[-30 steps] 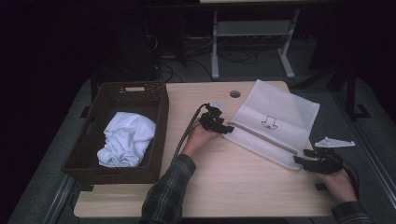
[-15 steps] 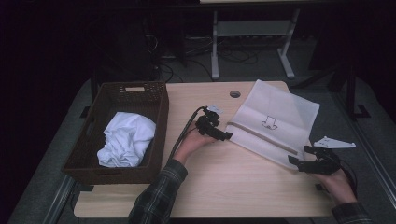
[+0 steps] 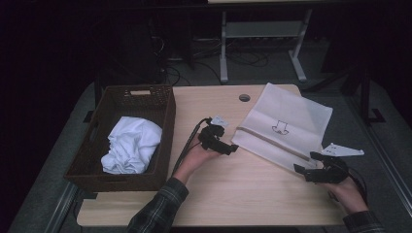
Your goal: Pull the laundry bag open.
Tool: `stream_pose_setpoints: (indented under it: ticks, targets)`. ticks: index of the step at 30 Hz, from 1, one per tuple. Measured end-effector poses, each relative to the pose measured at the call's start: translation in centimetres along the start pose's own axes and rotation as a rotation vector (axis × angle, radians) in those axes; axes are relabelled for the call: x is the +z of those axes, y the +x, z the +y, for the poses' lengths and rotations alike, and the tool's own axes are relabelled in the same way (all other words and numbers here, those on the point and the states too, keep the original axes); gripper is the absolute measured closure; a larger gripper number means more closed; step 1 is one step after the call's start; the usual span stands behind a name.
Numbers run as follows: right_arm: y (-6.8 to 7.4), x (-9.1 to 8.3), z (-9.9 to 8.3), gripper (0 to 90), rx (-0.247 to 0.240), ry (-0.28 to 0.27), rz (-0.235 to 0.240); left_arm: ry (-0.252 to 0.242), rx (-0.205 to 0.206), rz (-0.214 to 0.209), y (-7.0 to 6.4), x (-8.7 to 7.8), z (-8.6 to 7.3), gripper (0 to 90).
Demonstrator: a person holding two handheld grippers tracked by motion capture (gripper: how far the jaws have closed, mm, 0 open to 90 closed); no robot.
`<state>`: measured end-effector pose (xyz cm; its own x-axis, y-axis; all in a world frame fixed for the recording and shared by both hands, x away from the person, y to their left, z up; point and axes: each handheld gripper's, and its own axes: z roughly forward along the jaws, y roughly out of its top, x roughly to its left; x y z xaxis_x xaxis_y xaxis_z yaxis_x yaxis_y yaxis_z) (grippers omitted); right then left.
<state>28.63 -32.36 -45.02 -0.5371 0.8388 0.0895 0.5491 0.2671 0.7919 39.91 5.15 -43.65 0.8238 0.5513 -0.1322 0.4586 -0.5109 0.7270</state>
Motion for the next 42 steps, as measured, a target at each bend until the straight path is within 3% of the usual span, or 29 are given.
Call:
stream_pose_setpoints:
  ticks: [10, 13, 19, 26, 31, 34, 42]
  targets:
    - [1.1, 0.4, 0.2, 13.8, -0.031, -0.002, 0.018, 0.018, -0.015, 0.037, -1.2, -2.4, -3.4, 15.0]
    - [1.4, 0.4, 0.3, 13.7, -0.038, -0.002, 0.032, -0.01, -0.024, 0.054, -1.4, -3.4, -4.2, 15.7]
    - [2.3, 0.5, 0.5, 13.7, -0.051, -0.013, 0.061, -0.047, -0.046, 0.04, -1.9, -5.4, -5.6, 15.7]
    - [3.3, 0.9, 0.8, 14.0, -0.068, -0.014, 0.093, -0.06, -0.049, 0.041, -2.4, -6.6, -6.9, 16.0]
    - [4.4, 1.4, 0.9, 14.0, -0.093, -0.011, 0.124, -0.058, -0.053, 0.039, -2.8, -7.6, -8.2, 15.9]
    - [5.1, 1.6, 1.0, 14.1, -0.108, -0.005, 0.144, -0.056, -0.071, 0.016, -2.9, -8.0, -8.8, 15.8]
    - [6.4, 2.0, 1.0, 14.1, -0.143, 0.009, 0.18, -0.041, -0.068, 0.011, -3.8, -8.9, -9.4, 15.9]
